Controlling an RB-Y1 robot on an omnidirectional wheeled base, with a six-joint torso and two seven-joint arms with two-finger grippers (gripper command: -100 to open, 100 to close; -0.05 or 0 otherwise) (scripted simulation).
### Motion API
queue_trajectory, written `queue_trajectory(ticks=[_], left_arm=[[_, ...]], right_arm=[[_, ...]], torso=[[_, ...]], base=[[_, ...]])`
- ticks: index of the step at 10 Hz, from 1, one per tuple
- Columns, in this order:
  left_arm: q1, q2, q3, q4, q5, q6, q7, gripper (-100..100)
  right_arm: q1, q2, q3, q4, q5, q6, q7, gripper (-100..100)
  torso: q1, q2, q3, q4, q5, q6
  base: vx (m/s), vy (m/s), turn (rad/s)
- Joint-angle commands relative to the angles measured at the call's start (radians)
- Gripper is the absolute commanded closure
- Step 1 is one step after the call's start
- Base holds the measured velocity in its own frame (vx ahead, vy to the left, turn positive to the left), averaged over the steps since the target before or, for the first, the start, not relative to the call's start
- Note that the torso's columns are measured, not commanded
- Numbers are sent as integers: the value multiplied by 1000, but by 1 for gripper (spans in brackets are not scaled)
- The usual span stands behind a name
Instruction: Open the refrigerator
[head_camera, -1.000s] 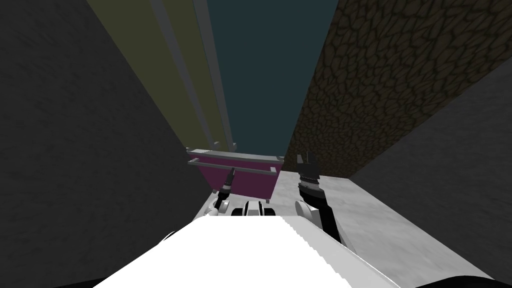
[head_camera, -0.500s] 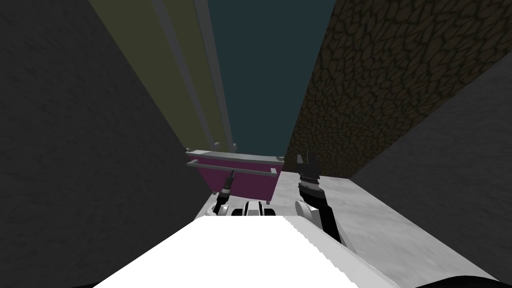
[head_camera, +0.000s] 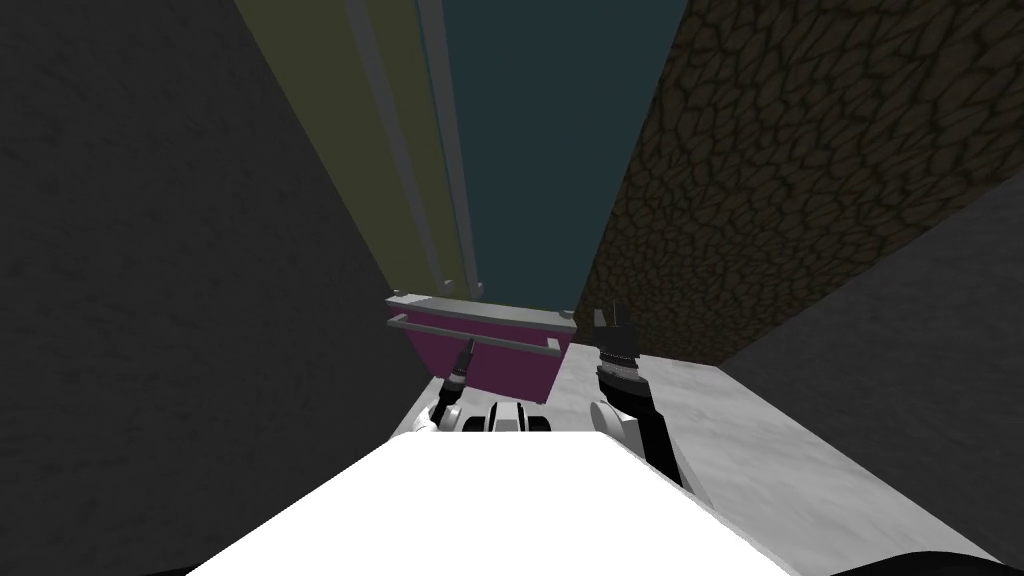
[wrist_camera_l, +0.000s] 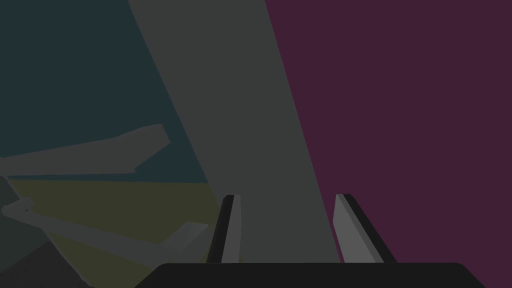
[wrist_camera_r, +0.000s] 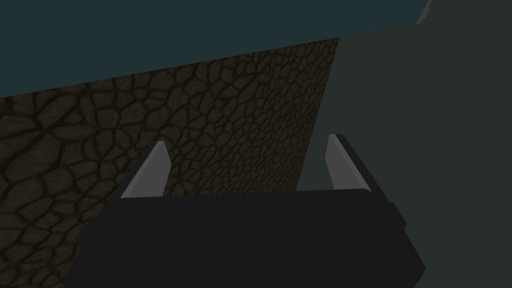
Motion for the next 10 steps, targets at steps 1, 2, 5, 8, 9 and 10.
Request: queue_trajectory(ticks=[1, 2, 5, 8, 9, 10], left_arm=[[14, 5, -58, -54, 20, 56, 3, 100], [16, 6, -74, -66, 25, 68, 4, 100], [27, 8, -74, -85, 15, 69, 14, 100], [25, 10, -77, -84, 13, 67, 17, 100], [54, 3, -90, -110, 6, 75, 11, 100], [78, -5, -104, -138, 0, 81, 5, 100]], right_arm=[[0, 0, 0, 0, 0, 0, 0, 0], [0, 0, 0, 0, 0, 0, 0, 0], [0, 0, 0, 0, 0, 0, 0, 0], [0, 0, 0, 0, 0, 0, 0, 0], [0, 0, 0, 0, 0, 0, 0, 0], [0, 0, 0, 0, 0, 0, 0, 0]], torso=[[-1, -1, 0, 0, 0, 0], [0, 2, 1, 1, -1, -1], [0, 3, 2, 1, 0, 1], [-3, 4, 2, 3, -1, 2], [-5, -3, -2, 3, -2, 3], [-5, -5, -3, 1, -2, 4]], base=[[-93, 12, 222], [-98, 21, 158], [-123, 26, 24], [-179, 21, 26], [-35, 36, 44], [-30, 62, 66]])
